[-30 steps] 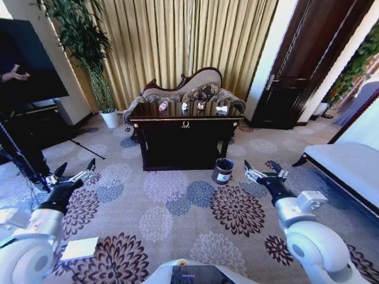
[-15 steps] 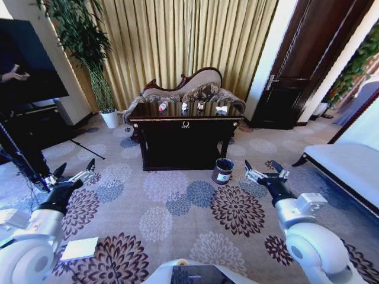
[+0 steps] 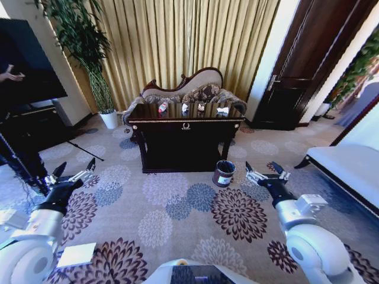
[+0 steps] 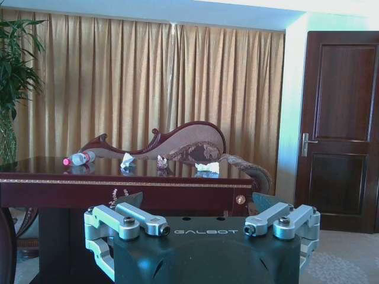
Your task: Move to the front of the table and place the trash on the table into the trash bin.
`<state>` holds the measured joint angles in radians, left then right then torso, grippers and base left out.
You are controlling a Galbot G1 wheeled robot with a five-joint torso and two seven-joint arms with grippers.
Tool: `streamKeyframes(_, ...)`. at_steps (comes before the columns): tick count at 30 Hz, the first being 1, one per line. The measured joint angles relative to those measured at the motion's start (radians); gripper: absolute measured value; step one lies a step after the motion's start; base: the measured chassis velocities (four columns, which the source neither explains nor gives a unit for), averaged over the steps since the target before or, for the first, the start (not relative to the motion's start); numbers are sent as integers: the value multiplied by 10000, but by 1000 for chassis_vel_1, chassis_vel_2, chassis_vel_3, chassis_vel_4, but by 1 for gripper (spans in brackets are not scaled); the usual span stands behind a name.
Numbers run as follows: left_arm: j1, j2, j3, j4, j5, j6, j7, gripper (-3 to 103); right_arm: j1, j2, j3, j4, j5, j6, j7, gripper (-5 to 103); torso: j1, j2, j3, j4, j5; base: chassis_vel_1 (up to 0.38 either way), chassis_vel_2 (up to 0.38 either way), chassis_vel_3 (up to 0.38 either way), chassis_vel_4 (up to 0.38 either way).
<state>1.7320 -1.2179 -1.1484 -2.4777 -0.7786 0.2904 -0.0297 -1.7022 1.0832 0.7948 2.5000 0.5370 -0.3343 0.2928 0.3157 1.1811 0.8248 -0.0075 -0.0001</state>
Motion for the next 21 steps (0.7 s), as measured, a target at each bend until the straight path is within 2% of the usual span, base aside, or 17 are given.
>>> streamKeyframes(21, 0, -33, 20, 152, 8, -165, 86, 100, 9, -37, -60, 1, 14, 10, -176, 100, -2, 1, -1, 1, 0, -118, 113, 113, -108)
